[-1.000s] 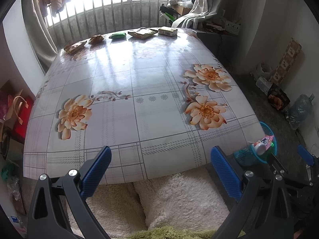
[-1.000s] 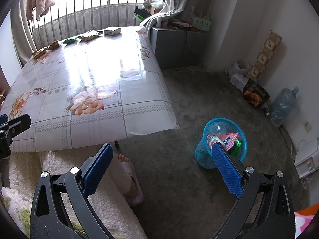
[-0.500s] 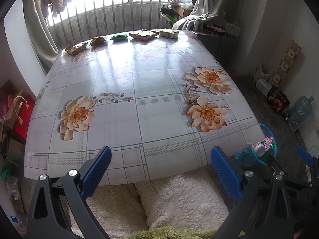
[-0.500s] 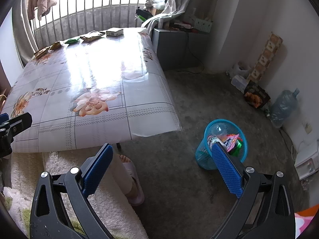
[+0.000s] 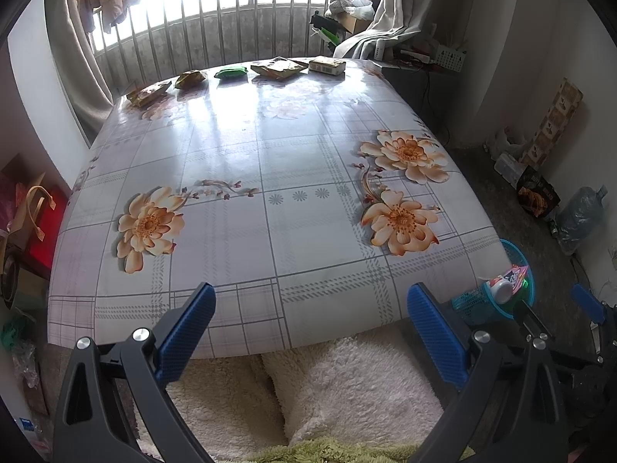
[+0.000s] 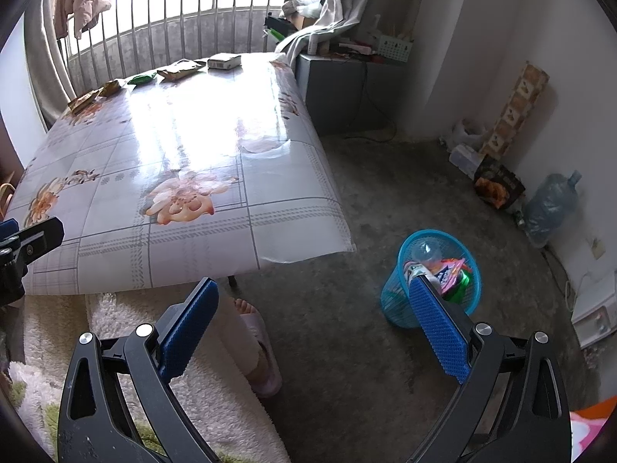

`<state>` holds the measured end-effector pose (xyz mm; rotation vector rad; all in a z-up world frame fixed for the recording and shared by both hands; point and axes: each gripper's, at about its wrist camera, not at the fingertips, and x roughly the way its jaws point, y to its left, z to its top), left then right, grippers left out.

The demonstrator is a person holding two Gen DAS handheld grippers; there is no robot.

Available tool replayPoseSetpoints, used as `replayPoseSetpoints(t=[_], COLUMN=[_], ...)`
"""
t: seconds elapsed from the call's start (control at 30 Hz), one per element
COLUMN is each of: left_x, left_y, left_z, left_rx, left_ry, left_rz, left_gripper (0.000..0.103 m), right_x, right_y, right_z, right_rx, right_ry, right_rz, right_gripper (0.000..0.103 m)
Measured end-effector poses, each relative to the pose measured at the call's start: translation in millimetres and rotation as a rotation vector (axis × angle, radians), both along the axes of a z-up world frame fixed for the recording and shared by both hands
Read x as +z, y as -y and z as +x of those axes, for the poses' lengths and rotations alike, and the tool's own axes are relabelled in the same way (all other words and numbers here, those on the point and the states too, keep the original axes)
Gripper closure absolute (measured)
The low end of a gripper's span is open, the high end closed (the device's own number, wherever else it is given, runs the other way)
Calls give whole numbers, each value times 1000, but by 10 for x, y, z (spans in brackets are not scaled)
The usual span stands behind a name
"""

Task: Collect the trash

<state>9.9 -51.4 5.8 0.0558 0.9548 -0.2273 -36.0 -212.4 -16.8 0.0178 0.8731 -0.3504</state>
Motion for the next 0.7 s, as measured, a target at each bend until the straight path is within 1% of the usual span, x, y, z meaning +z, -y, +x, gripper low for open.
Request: replayPoseSetpoints(t=[0.7], left_x=[5], left_y=[-12], left_z=[-2], left_rx=[1], left_ry=[-3], left_rz=[0], left_gripper=[6], right_x=[-50], right_y=[-48], right_z=[0], right_rx=[1], right_ry=[-6], right_rz=[12], right_gripper=[8])
